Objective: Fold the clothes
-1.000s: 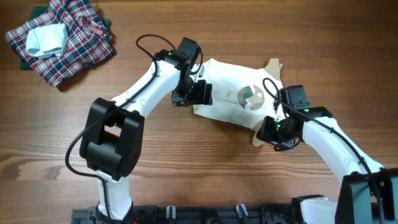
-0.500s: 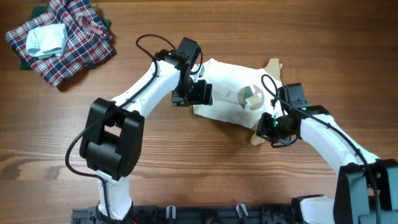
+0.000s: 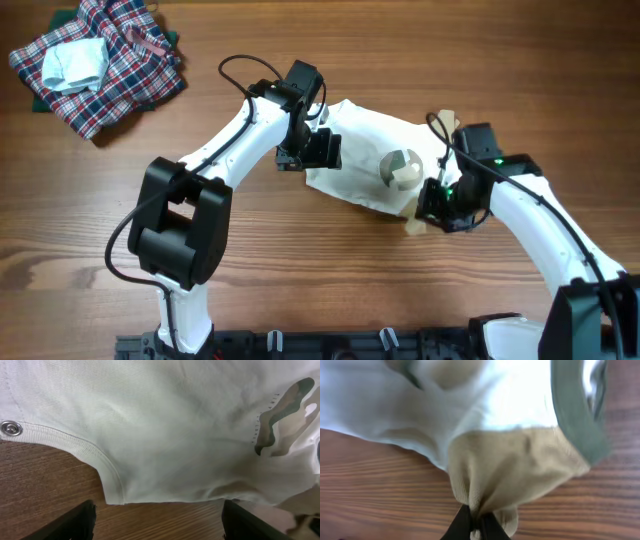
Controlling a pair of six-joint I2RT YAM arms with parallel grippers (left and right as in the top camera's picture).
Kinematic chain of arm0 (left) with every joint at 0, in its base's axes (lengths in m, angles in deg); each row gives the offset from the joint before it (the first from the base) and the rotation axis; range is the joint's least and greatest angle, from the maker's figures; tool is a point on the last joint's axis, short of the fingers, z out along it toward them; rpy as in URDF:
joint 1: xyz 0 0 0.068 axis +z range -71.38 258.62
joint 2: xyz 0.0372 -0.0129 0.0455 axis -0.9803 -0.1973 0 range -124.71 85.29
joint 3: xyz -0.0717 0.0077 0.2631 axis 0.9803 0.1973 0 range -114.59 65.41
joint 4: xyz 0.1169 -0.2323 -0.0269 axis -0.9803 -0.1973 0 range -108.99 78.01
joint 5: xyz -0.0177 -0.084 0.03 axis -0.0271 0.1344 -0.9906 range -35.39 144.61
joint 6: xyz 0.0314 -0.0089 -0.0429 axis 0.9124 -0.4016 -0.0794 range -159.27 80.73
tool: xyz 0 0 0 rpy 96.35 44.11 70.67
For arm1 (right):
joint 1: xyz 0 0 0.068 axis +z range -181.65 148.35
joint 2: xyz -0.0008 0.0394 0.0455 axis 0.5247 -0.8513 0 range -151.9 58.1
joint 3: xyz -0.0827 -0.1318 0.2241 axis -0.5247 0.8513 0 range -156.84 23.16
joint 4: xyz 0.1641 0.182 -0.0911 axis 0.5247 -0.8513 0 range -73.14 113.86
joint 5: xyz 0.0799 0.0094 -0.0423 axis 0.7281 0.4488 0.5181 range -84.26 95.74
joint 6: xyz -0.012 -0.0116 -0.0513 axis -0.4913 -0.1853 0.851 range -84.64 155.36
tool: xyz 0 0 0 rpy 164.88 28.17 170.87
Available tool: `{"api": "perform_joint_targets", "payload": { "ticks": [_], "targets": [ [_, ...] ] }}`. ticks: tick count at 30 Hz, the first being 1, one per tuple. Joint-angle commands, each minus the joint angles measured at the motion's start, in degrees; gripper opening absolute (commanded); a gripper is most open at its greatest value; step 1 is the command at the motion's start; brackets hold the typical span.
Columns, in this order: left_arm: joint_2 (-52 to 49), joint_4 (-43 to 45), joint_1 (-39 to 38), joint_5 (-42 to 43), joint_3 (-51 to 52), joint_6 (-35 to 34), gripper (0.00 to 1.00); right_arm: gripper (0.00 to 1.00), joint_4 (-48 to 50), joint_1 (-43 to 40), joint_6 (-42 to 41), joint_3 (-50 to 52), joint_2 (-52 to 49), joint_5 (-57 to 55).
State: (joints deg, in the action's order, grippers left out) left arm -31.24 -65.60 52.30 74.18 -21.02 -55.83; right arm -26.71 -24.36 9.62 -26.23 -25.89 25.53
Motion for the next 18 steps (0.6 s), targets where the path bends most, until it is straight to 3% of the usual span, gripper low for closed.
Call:
{"api": "perform_joint_targets", "payload": {
  "ticks": [1, 3, 4, 7, 12, 18],
  "targets": [
    [1.14, -0.09, -0.31, -0.15, -0.81, 1.2, 0.81, 0.13, -0.35, -0.2, 2.32, -1.99, 1.6, 4.09],
    [1.14, 0.0, -0.31, -0.15, -0.81, 1.2, 0.81, 0.2, -1.66, -0.2, 3.3, -1.88, 1.6, 4.04],
    [1.14, 0.0, -0.31, -0.15, -0.81, 1.2, 0.81, 0.4, -2.23, -0.2, 3.37, -1.88, 1.6, 4.04],
    [1.14, 0.02, -0.31, -0.15, -0.81, 1.22, 0.81, 0.57, -3.34, -0.2, 4.39, -1.88, 1.6, 3.96],
    [1.14, -0.04, -0.31, -0.15, -0.81, 1.2, 0.81, 0.59, -5.86, -0.2, 4.44, -1.88, 1.6, -2.1],
    [1.14, 0.55, -0.31, -0.15, -0.81, 1.2, 0.81, 0.61, -11.63, 0.24, 6.32, 0.42, 1.6, -0.63]
  ]
}}
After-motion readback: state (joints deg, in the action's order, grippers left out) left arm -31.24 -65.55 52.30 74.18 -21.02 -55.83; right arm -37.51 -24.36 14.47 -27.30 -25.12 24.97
